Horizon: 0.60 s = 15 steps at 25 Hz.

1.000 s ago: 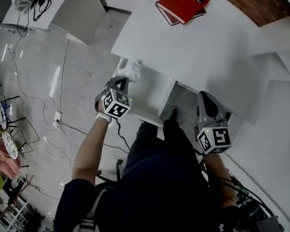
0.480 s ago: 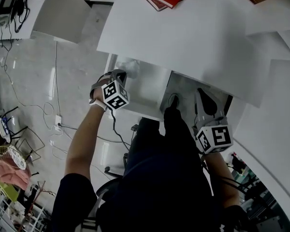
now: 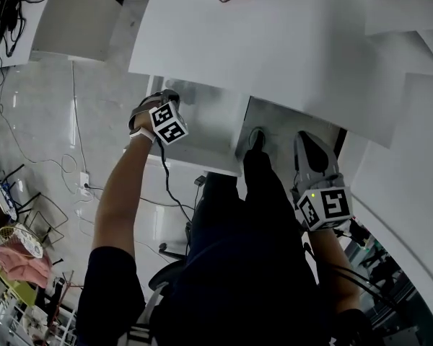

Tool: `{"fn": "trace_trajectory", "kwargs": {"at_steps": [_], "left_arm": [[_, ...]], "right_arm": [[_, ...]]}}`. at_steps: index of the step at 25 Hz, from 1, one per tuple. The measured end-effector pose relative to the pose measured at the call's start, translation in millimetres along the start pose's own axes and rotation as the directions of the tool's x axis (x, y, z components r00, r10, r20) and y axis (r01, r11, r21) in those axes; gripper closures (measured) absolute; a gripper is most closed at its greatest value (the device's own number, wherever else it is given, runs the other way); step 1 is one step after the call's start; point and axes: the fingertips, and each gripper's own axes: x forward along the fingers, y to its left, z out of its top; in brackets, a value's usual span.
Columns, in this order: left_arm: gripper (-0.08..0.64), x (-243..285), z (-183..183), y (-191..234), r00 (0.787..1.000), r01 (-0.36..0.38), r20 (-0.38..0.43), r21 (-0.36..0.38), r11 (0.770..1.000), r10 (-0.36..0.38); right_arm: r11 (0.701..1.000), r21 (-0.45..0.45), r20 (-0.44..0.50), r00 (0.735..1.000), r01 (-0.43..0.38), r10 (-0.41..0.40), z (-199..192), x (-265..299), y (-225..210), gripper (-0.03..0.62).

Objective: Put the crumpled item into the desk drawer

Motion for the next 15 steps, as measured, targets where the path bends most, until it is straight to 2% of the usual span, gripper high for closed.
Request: {"fn": "trace_trajectory", "kwargs": {"at_steps": [6, 15], "left_arm": [[0.557, 20.4, -7.7, 9.8, 1.0, -0.023, -0.017, 0.028, 0.999, 0.023], [0.558, 45.7, -15.9, -0.4, 0.998, 0.012, -0.066, 0.075, 0.997, -0.007]], "right_arm": [[0.998, 0.056, -0.003, 0.999, 0.034, -0.033, -11.9, -4.4, -9.8, 0.589], [0.998, 0.036, -0.043, 0.998, 0.044, -0.043, -22.3, -6.3, -11.9, 0.59]]}}
